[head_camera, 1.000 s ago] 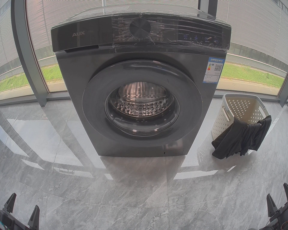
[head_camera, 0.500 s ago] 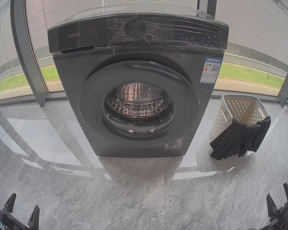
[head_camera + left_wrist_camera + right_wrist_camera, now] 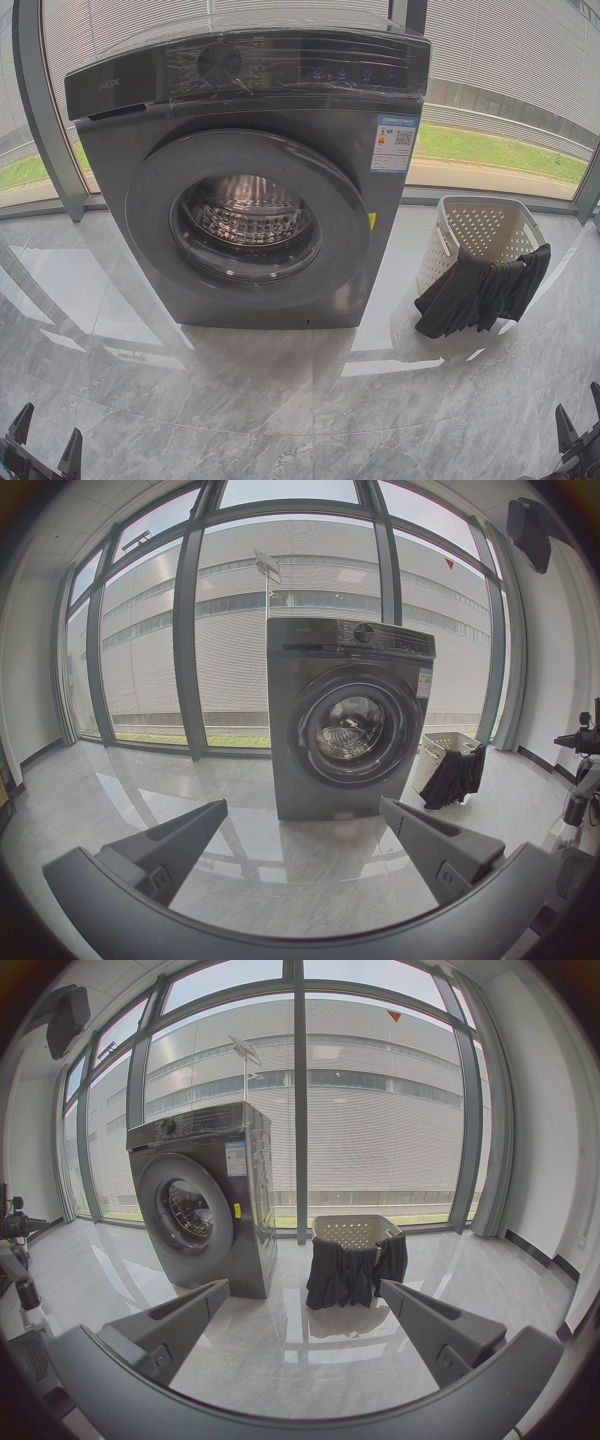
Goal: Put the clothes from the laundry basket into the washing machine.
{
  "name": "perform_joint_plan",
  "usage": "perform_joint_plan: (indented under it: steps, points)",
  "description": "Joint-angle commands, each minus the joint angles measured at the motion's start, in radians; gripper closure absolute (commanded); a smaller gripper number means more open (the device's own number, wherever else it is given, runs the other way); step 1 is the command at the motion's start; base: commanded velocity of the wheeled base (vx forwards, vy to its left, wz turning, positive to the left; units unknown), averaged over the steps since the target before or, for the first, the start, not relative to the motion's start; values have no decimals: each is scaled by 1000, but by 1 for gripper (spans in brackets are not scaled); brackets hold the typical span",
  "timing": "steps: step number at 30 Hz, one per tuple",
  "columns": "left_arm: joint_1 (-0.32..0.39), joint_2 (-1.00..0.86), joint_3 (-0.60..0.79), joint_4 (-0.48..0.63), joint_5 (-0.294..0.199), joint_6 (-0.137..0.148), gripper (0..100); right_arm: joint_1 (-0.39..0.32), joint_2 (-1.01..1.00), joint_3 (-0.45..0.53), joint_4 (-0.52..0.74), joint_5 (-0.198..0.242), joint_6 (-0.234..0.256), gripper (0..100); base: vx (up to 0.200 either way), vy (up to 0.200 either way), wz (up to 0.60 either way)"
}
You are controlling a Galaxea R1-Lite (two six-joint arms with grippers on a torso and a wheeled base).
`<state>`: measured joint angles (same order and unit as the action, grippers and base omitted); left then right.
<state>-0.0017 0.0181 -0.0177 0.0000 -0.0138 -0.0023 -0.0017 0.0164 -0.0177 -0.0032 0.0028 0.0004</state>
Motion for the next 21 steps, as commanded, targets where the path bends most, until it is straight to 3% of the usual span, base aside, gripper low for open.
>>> perform_joint_plan:
  steps: [1,21]
  points:
    - [0,-18,18,0,0,-1,0,0,-9,18,-1,0,0,0,0,-200,0]
    - [0,-18,18,2,5,-5,0,0,-9,18,-1,0,0,0,0,-200,0]
